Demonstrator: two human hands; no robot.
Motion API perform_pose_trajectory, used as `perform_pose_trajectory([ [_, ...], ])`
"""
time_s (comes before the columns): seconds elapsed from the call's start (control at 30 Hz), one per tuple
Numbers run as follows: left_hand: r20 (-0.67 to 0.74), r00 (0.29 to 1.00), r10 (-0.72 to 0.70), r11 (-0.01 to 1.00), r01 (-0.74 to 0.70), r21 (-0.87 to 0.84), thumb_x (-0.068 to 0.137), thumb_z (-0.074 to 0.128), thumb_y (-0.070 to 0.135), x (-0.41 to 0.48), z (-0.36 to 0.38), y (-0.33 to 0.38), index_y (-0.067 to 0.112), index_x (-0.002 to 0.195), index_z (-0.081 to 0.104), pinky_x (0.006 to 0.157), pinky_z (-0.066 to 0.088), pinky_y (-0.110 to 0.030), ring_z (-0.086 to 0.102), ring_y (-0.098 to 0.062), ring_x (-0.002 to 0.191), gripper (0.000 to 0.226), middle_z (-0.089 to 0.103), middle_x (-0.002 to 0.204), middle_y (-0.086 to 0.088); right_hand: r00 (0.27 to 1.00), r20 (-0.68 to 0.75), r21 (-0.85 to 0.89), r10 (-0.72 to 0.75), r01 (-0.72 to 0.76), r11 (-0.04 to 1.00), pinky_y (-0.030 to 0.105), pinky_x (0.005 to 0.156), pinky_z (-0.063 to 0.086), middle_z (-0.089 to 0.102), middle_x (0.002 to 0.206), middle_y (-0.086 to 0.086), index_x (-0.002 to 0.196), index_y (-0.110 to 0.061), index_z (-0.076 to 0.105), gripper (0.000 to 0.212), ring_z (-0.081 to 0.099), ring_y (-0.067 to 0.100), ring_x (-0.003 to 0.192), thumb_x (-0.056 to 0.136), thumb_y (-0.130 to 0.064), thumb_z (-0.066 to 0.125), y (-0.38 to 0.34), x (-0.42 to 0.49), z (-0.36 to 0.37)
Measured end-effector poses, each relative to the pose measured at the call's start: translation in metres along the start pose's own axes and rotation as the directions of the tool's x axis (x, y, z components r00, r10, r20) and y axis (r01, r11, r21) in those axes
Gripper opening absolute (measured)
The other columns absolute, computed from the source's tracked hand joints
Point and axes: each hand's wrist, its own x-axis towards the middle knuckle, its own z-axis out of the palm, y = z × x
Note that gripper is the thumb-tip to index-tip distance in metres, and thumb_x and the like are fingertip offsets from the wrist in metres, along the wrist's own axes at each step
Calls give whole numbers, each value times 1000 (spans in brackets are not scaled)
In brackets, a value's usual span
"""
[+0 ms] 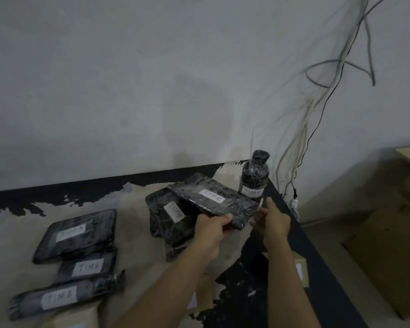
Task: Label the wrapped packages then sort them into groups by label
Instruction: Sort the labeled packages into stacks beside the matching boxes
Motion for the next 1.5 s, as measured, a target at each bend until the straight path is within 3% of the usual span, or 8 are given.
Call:
perform_pose_trajectory([
  [0.13, -20, 1000, 9, 999, -10, -36, 83, 62, -4, -11, 25, -25, 1, 129, 42, 88, 54, -40, 62, -30, 105, 51, 59, 123, -19, 899, 423, -121, 115, -69, 990, 35, 59, 58, 74, 84, 14, 101, -1, 69, 38, 70, 27, 75, 80, -33, 70, -8, -4, -27],
  [0.3, -7, 996, -84, 996, 84, -36, 81, 70, 21, -25, 38, -51, 12, 116, 47, 70, 56, -31, 63, -20, 92, 43, 63, 104, -7, 852, 502, -157, 147, -77, 985, 37, 71, 52, 71, 99, 17, 111, 4, 63, 25, 66, 30, 91, 89, 0, 52, -21, 10, -59],
  [0.53, -189, 977, -94, 990, 72, -120, 87, 63, 13, -24, 28, -70, 8, 122, 48, 67, 54, -29, 61, -22, 91, 39, 60, 115, -14, 931, 320, -327, 177, -67, 943, 41, 73, 49, 64, 89, 19, 97, 7, 60, 14, 61, 32, 82, 93, 5, 47, -32, 28, -91],
  [0.63, -147, 975, -166, 985, 156, -74, 90, 58, 13, -26, 28, -75, 8, 119, 53, 63, 54, -27, 58, -17, 81, 30, 58, 95, -6, 975, 205, -657, 86, 72, 750, 41, 84, 43, 59, 112, 31, 105, 10, 55, 16, 53, 29, 94, 93, 3, 48, -35, 37, -95],
  [0.83, -127, 920, -372, 925, 378, 35, 93, 53, 17, -23, 24, -81, 6, 122, 51, 80, 52, -38, 55, -21, 74, 31, 51, 81, -8, 995, 84, -807, -52, 99, 583, 31, 73, 38, 57, 111, 26, 127, 13, 47, 37, 48, 26, 90, 93, -3, 47, -23, 34, -78],
  [0.93, -149, 933, -328, 937, 341, 75, 94, 51, 13, -20, 22, -82, 4, 121, 52, 65, 53, -29, 56, -23, 87, 28, 52, 89, -10, 993, 2, -828, -117, 67, 557, 43, 87, 46, 54, 119, 32, 121, 15, 46, 34, 53, 42, 107, 93, -5, 46, -15, 25, -71],
  [1.2, -103, 954, -280, 945, 293, 145, 88, 57, 15, -19, 12, -74, 5, 106, 55, 64, 54, -27, 57, -18, 79, 20, 55, 89, -8, 971, -88, -912, -224, 12, 409, 58, 107, 23, 44, 136, 22, 118, -3, 55, 28, 32, 42, 129, 92, -12, 48, -3, -7, -33],
  [1.5, -198, 961, 195, 939, -125, 320, 90, 53, 14, -16, -40, -26, 8, 115, 51, 73, 52, -36, 58, -20, 78, 26, 57, 87, -5, 856, 150, -771, -495, 414, 483, 46, 95, 39, 54, 123, 25, 117, 2, 58, 32, 43, 40, 117, 87, -4, 48, 30, -68, 43],
])
